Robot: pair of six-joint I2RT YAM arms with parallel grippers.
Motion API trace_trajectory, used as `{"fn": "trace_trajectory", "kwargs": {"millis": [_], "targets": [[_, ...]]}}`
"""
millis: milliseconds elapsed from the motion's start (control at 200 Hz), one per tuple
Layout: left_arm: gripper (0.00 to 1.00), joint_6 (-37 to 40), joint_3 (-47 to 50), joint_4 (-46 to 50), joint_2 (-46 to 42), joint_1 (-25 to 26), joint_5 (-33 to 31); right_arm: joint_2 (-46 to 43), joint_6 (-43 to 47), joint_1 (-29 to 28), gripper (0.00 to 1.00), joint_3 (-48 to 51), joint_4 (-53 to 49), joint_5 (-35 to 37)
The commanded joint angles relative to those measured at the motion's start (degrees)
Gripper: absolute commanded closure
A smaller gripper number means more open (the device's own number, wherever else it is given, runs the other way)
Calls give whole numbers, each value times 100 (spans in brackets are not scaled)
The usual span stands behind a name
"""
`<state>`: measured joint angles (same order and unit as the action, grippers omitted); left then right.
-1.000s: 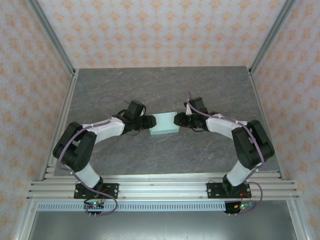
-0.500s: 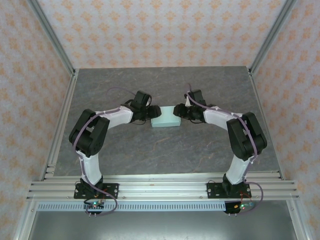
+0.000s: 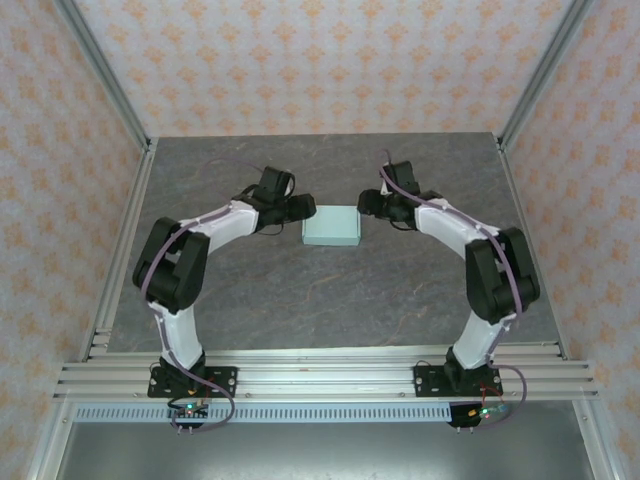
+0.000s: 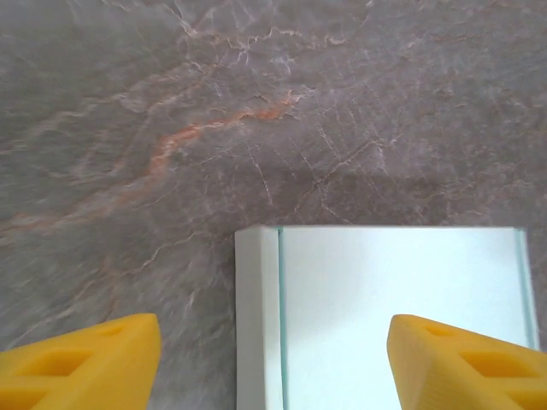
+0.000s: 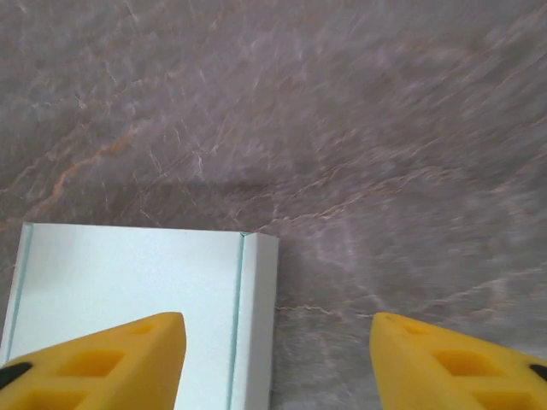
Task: Fold the paper box
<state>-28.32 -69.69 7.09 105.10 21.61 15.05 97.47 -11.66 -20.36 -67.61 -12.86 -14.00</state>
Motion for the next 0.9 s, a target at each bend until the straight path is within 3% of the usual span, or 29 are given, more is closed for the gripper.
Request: {"fn": "trace_trajectory", "kwargs": {"millis": [0, 95, 175, 380, 570, 706, 771, 891], "targets": [[28, 411, 435, 18, -915, 6, -554, -1052, 517, 4, 34, 272, -228, 960], [26, 418, 1163, -310, -1576, 34, -908, -1865, 666, -12, 18, 828, -118, 1559], [16, 464, 1804, -606, -2193, 45, -1389, -2553, 801, -4, 0, 1379, 44, 2210], [0, 914, 2618, -700, -3407, 10, -2751, -3838, 1131, 16, 1, 2537, 622, 3667], [0, 1185, 2888, -467, -4100, -25, -3983, -4088, 1519, 123, 1, 3278, 1373, 4692], [0, 1259, 2995, -378, -4195, -164, -5156, -3968, 1644, 300, 1, 3789, 2101, 4959], [0, 1524, 3033, -496, -4075, -356, -5153, -3854, 1718, 386, 1, 4025, 2590, 4845], [0, 2479, 3229, -1167, -3616, -585, -4358, -3491, 1723, 473, 1, 4127, 2969, 4730]]}}
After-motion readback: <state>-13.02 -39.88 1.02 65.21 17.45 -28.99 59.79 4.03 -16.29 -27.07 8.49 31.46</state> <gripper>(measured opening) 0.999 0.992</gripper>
